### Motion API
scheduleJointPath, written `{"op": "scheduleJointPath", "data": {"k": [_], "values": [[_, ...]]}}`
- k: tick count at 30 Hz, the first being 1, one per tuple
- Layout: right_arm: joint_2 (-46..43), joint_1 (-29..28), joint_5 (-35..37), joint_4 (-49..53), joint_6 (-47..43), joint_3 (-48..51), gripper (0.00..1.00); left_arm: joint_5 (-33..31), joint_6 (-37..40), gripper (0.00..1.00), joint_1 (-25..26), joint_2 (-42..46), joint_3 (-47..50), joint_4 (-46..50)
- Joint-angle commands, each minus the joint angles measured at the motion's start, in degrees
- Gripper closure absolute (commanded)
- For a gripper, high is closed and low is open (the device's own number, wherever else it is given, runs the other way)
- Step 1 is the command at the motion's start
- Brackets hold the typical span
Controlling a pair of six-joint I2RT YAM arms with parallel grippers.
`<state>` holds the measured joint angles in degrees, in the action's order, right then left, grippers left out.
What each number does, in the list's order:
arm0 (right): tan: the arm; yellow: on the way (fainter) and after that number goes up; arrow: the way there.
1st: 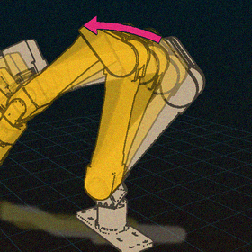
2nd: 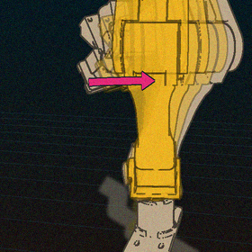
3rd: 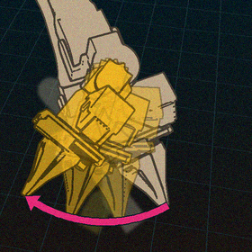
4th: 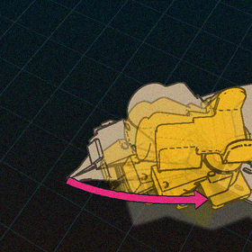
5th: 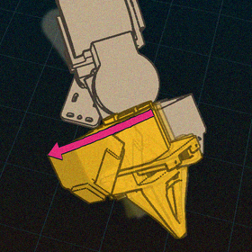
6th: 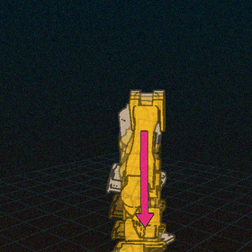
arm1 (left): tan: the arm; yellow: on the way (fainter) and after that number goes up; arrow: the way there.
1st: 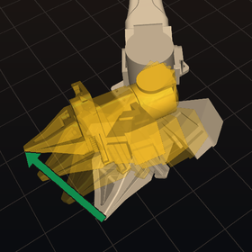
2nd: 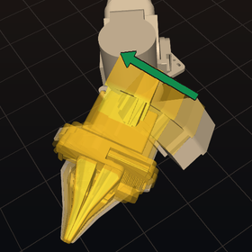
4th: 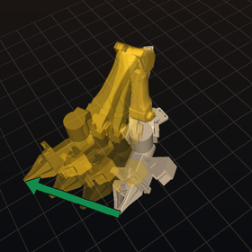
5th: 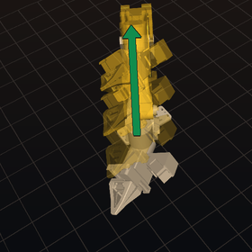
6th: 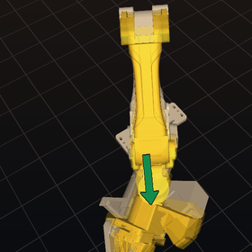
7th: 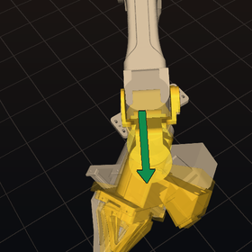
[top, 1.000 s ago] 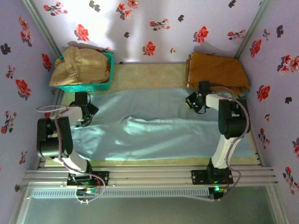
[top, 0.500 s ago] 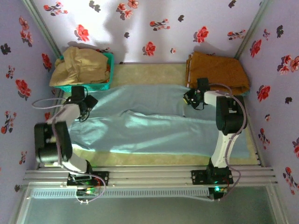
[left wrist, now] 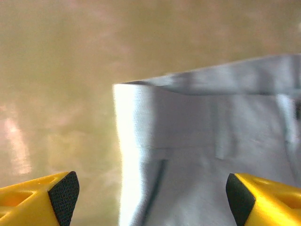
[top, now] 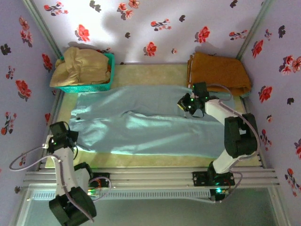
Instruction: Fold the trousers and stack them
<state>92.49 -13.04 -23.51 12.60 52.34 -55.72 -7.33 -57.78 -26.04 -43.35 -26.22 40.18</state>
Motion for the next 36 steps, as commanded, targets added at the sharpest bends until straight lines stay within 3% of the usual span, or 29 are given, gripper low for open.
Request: {"op": "scheduleJointPath", "data": {"k": [1,4,9,12,16,20,26,33,36], "values": [[-4.07,-0.23,-1.07,3.03,-2.24,2.4,0.78,1.82,-0.79,0.15,-3.53,-2.01,2.36,-1.38],[-6.73,-0.17,-0.36,6.17,-4.16,2.88,0.73,3.5,-0.04,0.17,-4.21,-4.79,5.84,-9.56],[-10.36,-0.29,0.97,8.58,-5.2,3.34,0.71,6.34,2.8,0.3,-4.33,-8.02,10.18,-25.13],[-11.48,-0.25,1.44,9.36,-5.23,3.47,0.71,6.29,5.54,0.37,-4.28,-8.63,8.15,-26.24],[-11.52,-0.24,1.52,9.5,-5.06,3.52,0.71,5.95,7.57,0.56,-4.28,-6.91,7.38,-26.77],[-10.94,-0.87,1.25,9.62,-4.87,2.87,0.71,6.34,6.83,0.64,-4.29,-5.26,7.6,-27.11],[-11.07,-1.62,1.78,10.4,-4.7,1.95,0.71,9.05,4.22,0.98,-4.22,-7.53,7.34,-29.54],[-11.9,-1.73,3.12,11.39,-5.1,1.77,0.72,10.0,3.44,1.0,-1.6,-7.9,2.72,-26.12],[-11.55,-1.79,2.65,10.9,-4.54,1.93,0.72,9.8,4.09,1.0,-0.09,-12.33,0.51,-27.6]]}}
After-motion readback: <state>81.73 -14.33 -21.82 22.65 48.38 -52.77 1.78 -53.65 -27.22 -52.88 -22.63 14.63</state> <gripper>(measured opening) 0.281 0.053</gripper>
